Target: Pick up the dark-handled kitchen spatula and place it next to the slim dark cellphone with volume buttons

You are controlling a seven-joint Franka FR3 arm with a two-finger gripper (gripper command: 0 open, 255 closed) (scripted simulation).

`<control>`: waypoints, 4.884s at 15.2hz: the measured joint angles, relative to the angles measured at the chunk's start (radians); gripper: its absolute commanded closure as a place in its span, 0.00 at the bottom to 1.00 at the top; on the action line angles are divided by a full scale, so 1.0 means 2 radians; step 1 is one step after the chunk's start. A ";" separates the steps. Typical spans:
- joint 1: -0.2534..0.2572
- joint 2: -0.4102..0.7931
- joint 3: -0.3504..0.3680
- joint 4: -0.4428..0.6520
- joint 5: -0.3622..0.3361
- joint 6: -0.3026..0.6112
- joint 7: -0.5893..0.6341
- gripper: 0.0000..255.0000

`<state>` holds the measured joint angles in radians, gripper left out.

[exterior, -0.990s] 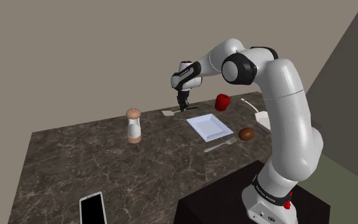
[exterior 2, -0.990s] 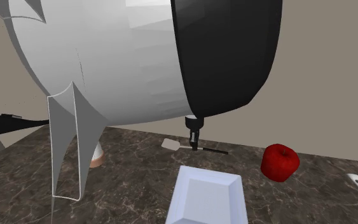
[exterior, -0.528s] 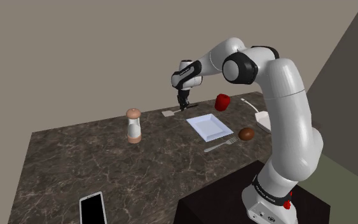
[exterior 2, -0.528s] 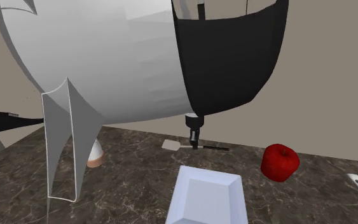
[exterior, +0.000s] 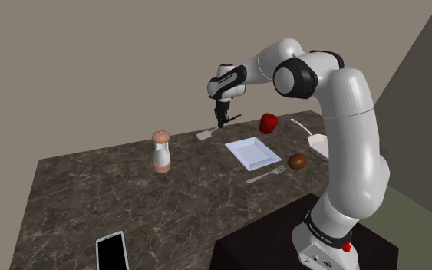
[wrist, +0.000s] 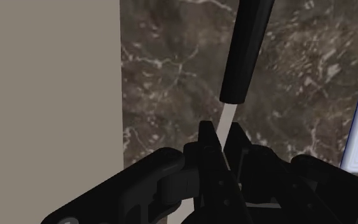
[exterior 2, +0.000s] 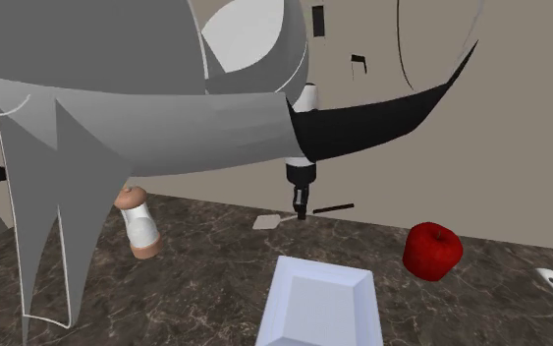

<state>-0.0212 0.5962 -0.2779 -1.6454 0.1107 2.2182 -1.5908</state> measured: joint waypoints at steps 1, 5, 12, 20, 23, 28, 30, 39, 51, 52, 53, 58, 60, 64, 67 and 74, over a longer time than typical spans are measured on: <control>0.000 -0.003 -0.001 0.004 -0.001 -0.006 0.000 1.00; 0.002 -0.017 -0.003 0.010 -0.005 -0.027 0.002 1.00; 0.047 -0.052 0.002 -0.033 -0.017 -0.020 0.052 1.00; 0.116 -0.078 0.019 -0.064 -0.032 -0.018 0.142 1.00; 0.137 -0.077 0.027 -0.064 -0.035 -0.017 0.172 1.00; 0.176 -0.075 0.040 -0.057 -0.040 -0.025 0.226 1.00; 0.191 -0.072 0.046 -0.048 -0.042 -0.031 0.248 1.00; 0.253 -0.033 0.070 0.012 -0.045 -0.056 0.336 1.00; 0.329 0.077 0.096 0.208 -0.047 -0.145 0.442 1.00; 0.333 0.099 0.098 0.245 -0.047 -0.160 0.449 1.00; 0.340 0.116 0.100 0.272 -0.047 -0.171 0.458 1.00; 0.343 0.144 0.101 0.293 -0.046 -0.165 0.465 1.00; 0.344 0.149 0.101 0.289 -0.046 -0.155 0.466 1.00; 0.343 0.152 0.101 0.280 -0.046 -0.130 0.465 1.00; 0.342 0.165 0.100 0.285 -0.047 -0.104 0.467 1.00; 0.343 0.165 0.101 0.279 -0.047 -0.099 0.468 1.00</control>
<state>0.6648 0.9264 -0.0762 -1.0866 0.0176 2.0207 -0.6557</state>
